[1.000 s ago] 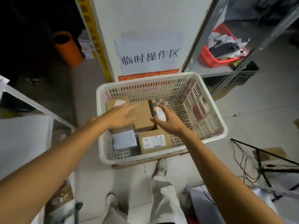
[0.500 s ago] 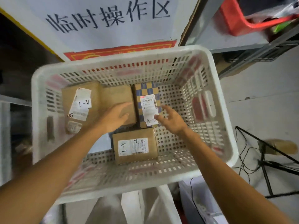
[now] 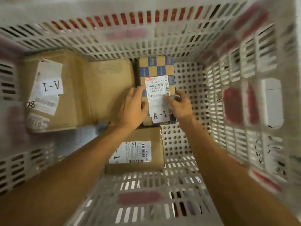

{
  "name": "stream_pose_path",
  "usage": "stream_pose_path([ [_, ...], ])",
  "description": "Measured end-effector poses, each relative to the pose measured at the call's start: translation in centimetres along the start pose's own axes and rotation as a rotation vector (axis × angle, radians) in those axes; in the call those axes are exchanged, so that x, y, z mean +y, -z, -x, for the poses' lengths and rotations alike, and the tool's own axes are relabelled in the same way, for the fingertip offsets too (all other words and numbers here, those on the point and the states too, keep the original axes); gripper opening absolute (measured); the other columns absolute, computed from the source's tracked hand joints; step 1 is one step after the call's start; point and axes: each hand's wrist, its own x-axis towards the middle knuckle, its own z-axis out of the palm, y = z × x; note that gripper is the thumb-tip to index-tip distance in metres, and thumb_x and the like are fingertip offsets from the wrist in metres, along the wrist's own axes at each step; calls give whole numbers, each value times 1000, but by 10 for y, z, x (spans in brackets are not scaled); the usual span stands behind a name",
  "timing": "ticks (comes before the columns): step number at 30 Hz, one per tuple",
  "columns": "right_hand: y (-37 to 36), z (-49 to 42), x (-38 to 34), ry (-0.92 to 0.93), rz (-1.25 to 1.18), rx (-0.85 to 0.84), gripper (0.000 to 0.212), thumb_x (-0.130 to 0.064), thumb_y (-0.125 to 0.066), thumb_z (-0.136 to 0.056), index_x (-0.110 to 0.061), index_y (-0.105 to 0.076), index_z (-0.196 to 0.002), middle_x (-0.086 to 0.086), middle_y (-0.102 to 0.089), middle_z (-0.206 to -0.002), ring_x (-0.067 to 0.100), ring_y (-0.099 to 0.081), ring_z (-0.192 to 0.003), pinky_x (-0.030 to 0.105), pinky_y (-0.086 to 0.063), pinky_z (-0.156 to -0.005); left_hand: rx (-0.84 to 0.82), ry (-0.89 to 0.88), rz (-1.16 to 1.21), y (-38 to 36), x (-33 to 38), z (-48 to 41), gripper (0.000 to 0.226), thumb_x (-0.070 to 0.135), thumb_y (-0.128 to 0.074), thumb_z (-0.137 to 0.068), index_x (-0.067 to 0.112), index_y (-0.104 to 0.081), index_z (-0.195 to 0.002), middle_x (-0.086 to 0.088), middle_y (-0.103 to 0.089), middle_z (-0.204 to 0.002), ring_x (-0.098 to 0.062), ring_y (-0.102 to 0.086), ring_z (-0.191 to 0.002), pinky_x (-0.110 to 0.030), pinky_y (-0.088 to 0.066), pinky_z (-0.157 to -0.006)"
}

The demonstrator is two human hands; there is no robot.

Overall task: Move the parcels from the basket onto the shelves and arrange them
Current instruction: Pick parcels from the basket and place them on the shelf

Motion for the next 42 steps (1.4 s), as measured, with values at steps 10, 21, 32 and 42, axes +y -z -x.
stream_pose_path([
  [10, 32, 7, 16, -32, -189, 14, 62, -1, -67, -89, -7, -38, -143, 8, -65, -118, 9, -64, -88, 12, -54, -61, -216, 231, 350, -34, 14, -14, 74, 5, -71, -82, 22, -35, -144, -2, -57, -131, -7, -58, -100, -32, -48, -95],
  [21, 50, 66, -19, 10, -301, -96, 58, 4, -65, -88, -9, -42, -139, 16, -66, -123, 29, -66, -107, 29, -60, -76, -279, 459, 674, 26, 45, 18, 66, 7, -65, -87, 30, -35, -141, 4, -57, -110, -11, -59, -93, -33, -50, -71],
  [32, 68, 200, -65, 184, -170, -202, 58, -4, -69, -87, -14, -45, -139, 11, -65, -118, 10, -71, -83, 20, -56, -61, -343, 323, 717, 127, 63, 118, 58, 7, -64, -87, 19, -44, -140, -6, -58, -129, -25, -56, -119, -55, -43, -101],
  [42, 12, 346, -112, 437, -19, -312, 52, -10, -71, -86, -18, -48, -132, 4, -60, -100, 12, -71, -78, 25, -58, -61, -141, 136, 927, 244, 24, 249, 54, 3, -69, -83, 22, -50, -130, -2, -68, -111, -14, -72, -81, -29, -56, -60],
])
